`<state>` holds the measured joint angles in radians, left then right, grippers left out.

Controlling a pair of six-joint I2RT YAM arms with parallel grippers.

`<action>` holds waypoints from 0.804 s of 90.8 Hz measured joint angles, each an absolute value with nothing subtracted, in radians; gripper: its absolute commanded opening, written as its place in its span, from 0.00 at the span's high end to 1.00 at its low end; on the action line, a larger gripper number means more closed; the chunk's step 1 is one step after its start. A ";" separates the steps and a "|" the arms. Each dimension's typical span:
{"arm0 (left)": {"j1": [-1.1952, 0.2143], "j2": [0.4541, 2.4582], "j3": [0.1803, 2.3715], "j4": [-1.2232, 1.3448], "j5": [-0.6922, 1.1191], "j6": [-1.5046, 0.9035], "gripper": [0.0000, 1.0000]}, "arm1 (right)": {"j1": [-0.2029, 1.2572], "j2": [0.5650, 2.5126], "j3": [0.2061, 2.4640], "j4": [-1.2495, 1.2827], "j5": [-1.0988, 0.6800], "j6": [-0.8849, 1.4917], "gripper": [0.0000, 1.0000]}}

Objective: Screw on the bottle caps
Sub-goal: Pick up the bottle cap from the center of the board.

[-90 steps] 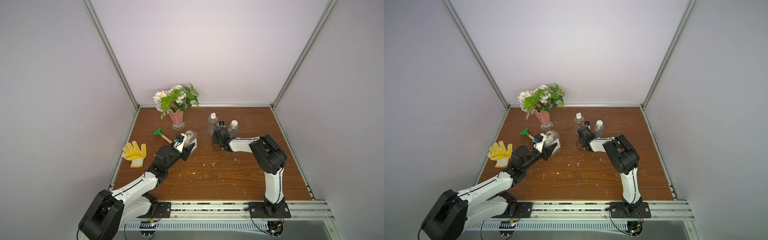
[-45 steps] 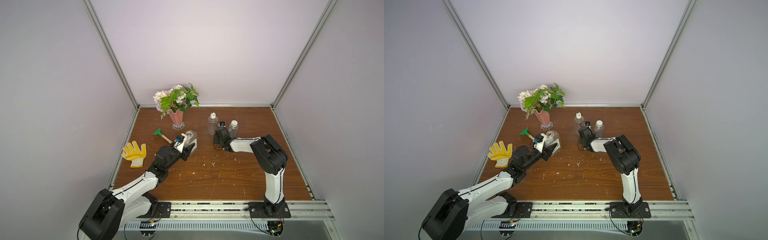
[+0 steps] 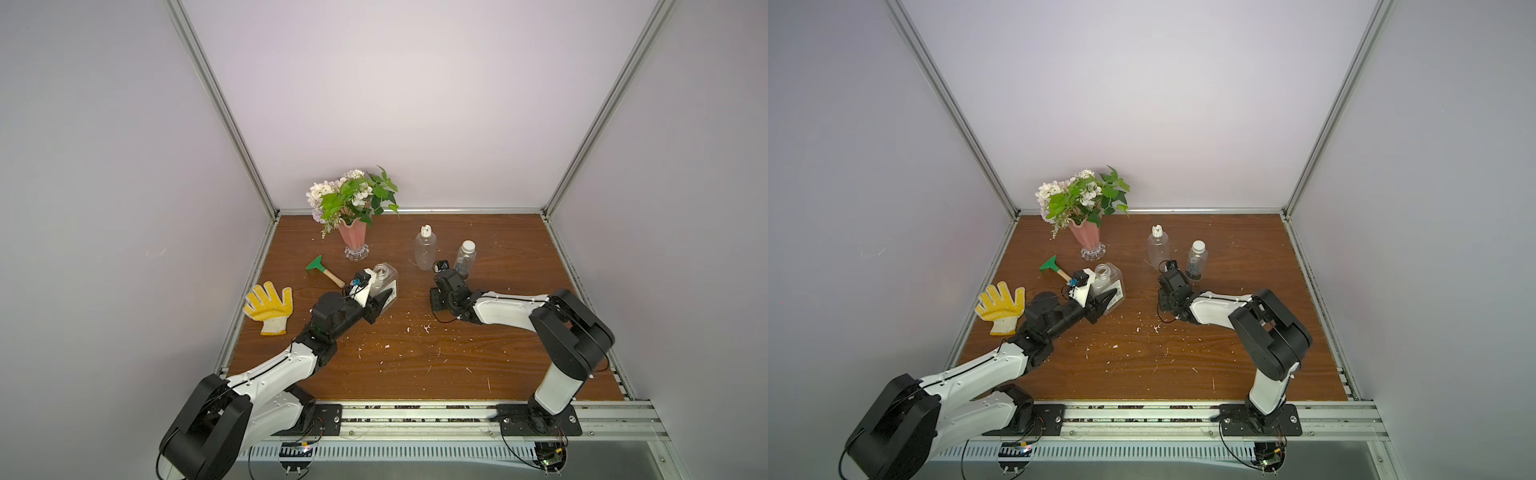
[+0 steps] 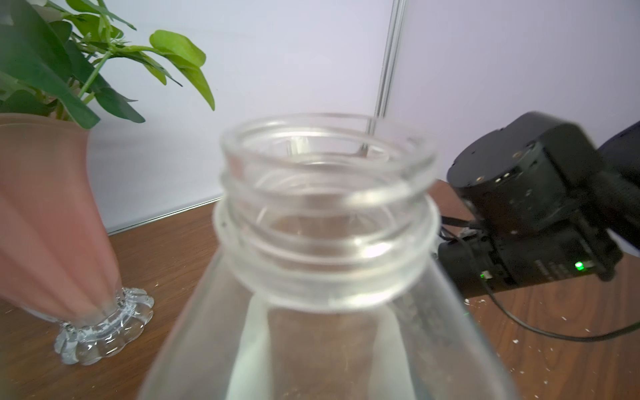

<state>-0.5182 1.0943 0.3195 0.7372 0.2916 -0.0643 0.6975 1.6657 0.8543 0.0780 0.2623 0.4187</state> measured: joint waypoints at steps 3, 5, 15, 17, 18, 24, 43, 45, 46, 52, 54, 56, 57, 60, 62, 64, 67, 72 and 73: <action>-0.526 1.099 0.315 0.745 0.299 -0.059 0.53 | 0.699 1.609 0.844 0.051 0.246 0.403 0.63; -0.532 1.102 0.313 0.748 0.304 -0.056 0.52 | 0.700 1.576 0.839 0.036 0.236 0.395 0.63; -0.582 1.129 0.310 0.772 0.313 -0.039 0.52 | 0.699 1.390 0.835 -0.039 0.189 0.339 0.63; -0.593 1.135 0.310 0.778 0.313 -0.035 0.53 | 0.699 1.357 0.836 -0.051 0.179 0.328 0.63; -0.601 1.139 0.310 0.782 0.313 -0.033 0.53 | 0.699 1.340 0.836 -0.057 0.172 0.321 0.63; -0.653 1.160 0.310 0.801 0.308 -0.019 0.52 | 0.699 1.248 0.841 -0.115 0.134 0.280 0.63; -0.810 1.256 0.332 0.831 0.286 0.031 0.53 | 0.699 1.074 0.968 -0.352 0.017 0.125 0.62; -0.819 1.266 0.339 0.833 0.287 0.035 0.52 | 0.699 1.065 0.990 -0.371 0.006 0.111 0.62; -0.824 1.270 0.343 0.834 0.287 0.037 0.52 | 0.699 1.060 1.000 -0.380 -0.003 0.102 0.62; -0.849 1.296 0.369 0.839 0.287 0.044 0.53 | 0.699 1.033 1.070 -0.430 -0.038 0.059 0.61; -0.856 1.303 0.378 0.842 0.287 0.046 0.53 | 0.699 1.027 1.090 -0.442 -0.052 0.047 0.61; -0.862 1.309 0.386 0.844 0.287 0.047 0.53 | 0.699 1.020 1.114 -0.457 -0.065 0.034 0.61; -0.867 1.313 0.392 0.846 0.287 0.049 0.53 | 0.699 1.019 1.123 -0.462 -0.073 0.028 0.61; -0.873 1.322 0.404 0.850 0.287 0.050 0.53 | 0.699 1.014 1.148 -0.479 -0.090 0.014 0.62; -0.879 1.328 0.413 0.853 0.288 0.053 0.53 | 0.699 1.013 1.166 -0.491 -0.104 0.004 0.62; -0.883 1.333 0.420 0.856 0.287 0.052 0.53 | 0.699 1.012 1.179 -0.500 -0.114 -0.004 0.62; -0.888 1.341 0.430 0.859 0.289 0.053 0.53 | 0.699 1.013 1.195 -0.513 -0.129 -0.014 0.62; -0.896 1.351 0.443 0.865 0.294 0.052 0.53 | 0.699 1.020 1.212 -0.533 -0.150 -0.027 0.62; -0.897 1.353 0.445 0.867 0.295 0.051 0.53 | 0.701 1.022 1.213 -0.536 -0.156 -0.029 0.62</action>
<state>-0.8970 1.3525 0.4454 0.8669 0.2947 0.0513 0.7006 1.0222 1.2133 -0.5362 -0.1562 -0.0292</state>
